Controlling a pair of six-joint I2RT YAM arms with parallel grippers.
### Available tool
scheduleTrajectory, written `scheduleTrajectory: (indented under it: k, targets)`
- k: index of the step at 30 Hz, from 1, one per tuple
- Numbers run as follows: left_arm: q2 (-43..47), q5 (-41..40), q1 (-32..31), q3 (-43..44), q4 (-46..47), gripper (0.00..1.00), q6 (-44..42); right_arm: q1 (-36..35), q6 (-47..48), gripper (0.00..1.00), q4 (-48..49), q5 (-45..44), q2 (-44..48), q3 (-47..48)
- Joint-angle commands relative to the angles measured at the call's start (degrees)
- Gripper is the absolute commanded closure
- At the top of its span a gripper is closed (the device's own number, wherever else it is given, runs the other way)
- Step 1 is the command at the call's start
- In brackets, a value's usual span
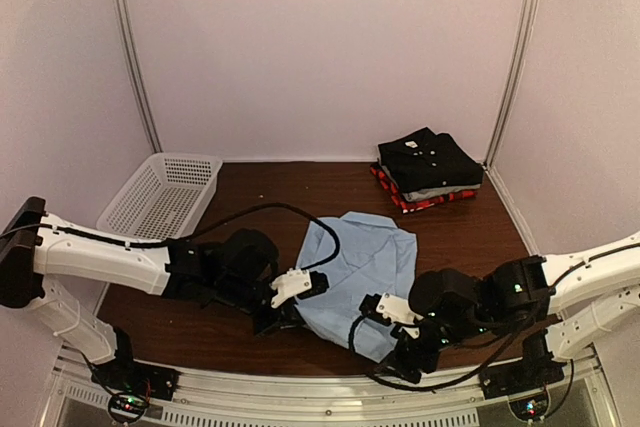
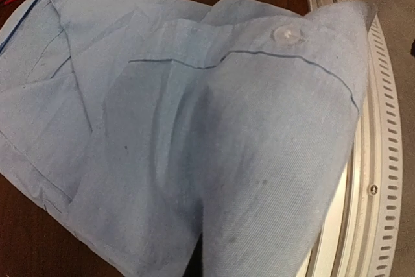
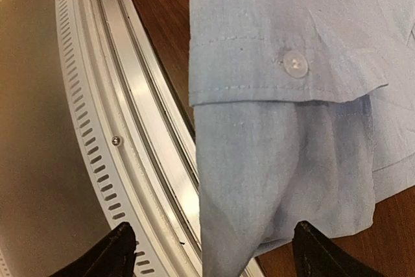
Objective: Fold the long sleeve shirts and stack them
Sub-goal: Pick up the 2/3-rectangle-folded shirt from the center of the board.
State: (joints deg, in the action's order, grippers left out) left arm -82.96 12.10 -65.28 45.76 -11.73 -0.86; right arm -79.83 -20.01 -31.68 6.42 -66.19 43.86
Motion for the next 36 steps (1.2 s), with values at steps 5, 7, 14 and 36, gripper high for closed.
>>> scheduleTrajectory:
  k: [5, 7, 14, 36]
  targets:
    - [-1.55, 12.19, 2.3, 3.11, -0.69, 1.0, 3.57, -4.18, -2.43, 0.14, -0.52, -10.72, -4.93, 2.11]
    - [-1.46, 14.06, 2.5, 3.36, -0.9, 1.0, 3.71, -4.61, -2.78, 0.14, -1.48, -12.56, -6.4, 2.56]
    - [-0.32, 17.05, 3.22, 3.34, -0.9, 1.0, 4.63, -5.35, -2.81, 0.26, -2.66, -15.29, -10.27, 3.31]
    - [8.98, 22.73, -2.99, 0.34, -13.92, 1.0, 18.74, -6.48, -2.09, 1.0, 6.06, 13.93, -8.06, 2.63]
